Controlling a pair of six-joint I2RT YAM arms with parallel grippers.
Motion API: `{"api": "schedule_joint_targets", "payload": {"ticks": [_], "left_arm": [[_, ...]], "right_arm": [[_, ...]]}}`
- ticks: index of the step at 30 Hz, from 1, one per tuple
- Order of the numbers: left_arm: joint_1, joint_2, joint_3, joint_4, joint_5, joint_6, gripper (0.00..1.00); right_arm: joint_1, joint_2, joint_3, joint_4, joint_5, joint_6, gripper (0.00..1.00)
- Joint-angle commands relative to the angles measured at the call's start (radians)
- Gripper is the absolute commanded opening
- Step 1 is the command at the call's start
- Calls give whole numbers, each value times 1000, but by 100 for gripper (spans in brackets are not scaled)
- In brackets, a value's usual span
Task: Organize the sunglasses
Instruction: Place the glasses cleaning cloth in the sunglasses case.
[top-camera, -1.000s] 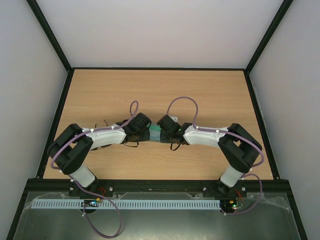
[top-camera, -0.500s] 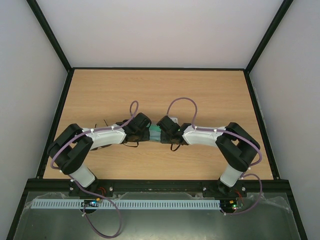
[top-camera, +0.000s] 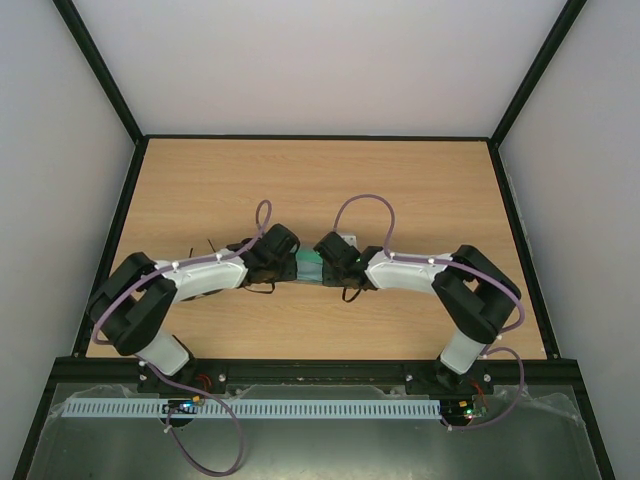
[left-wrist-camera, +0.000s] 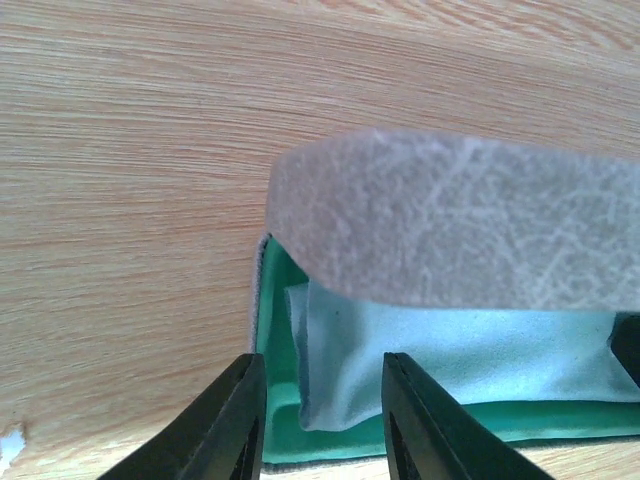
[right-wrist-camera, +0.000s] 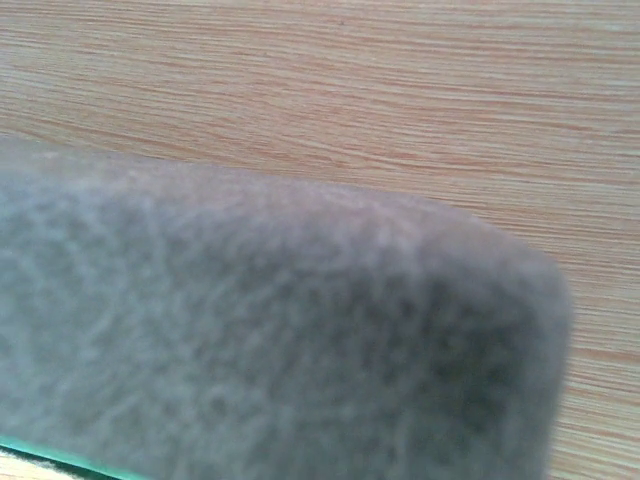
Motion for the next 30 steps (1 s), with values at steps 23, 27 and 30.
{"api": "schedule_joint_targets", "payload": {"ticks": [23,27,30], "left_arm": [[8,-4,17,-90,-17,21,32],[9,11,1,-74,-18,22,32],[9,22,-11,-64,-14,26,31]], "right_arm": [[-12,-165,11,-100,31,-25,26],[-14,-218,-29,-105,31,-17,27],[-14,-256,-67,-106,27,-11,28]]}}
